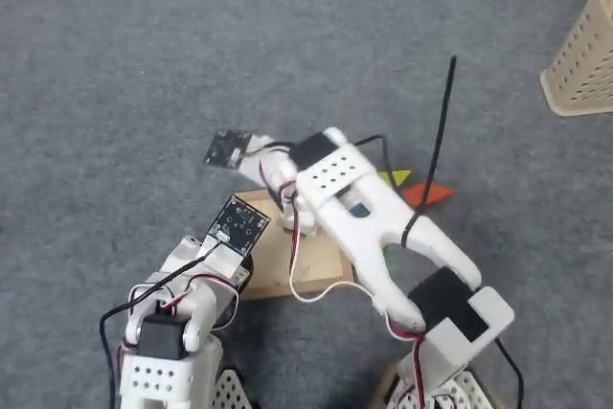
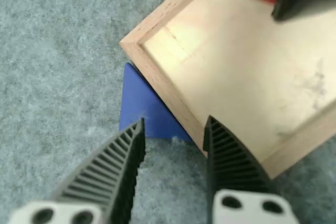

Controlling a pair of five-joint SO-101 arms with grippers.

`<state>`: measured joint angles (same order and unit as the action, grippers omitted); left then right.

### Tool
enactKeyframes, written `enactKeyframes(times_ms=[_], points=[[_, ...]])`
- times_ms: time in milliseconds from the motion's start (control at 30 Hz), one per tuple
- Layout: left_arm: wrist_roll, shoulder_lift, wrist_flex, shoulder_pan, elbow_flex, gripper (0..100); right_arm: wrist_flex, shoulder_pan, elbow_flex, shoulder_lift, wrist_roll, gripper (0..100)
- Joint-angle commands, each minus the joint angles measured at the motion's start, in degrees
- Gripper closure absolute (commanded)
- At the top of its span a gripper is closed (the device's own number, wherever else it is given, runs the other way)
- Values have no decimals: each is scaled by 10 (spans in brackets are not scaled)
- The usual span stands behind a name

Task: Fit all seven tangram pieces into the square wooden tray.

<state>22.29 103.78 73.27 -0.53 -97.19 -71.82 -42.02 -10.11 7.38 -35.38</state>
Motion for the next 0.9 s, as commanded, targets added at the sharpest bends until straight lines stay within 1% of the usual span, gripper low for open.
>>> enactKeyframes(times_ms=[0,133,367,433,567,800,867], points=[[-4,7,3,-1,7,824,23,-29,5,-12,-37,922],[-4,7,3,-1,7,824,36,-42,38,31,-100,922],[-4,7,3,-1,7,824,7,-42,107,90,-189,919],[-4,7,3,-1,7,824,4,-41,117,103,-180,886],[-4,7,3,-1,7,824,4,-38,120,112,-151,773],[-4,7,3,-1,7,824,3,-12,129,111,-133,761],[-4,7,3,-1,7,824,-14,-1,142,109,-120,762]])
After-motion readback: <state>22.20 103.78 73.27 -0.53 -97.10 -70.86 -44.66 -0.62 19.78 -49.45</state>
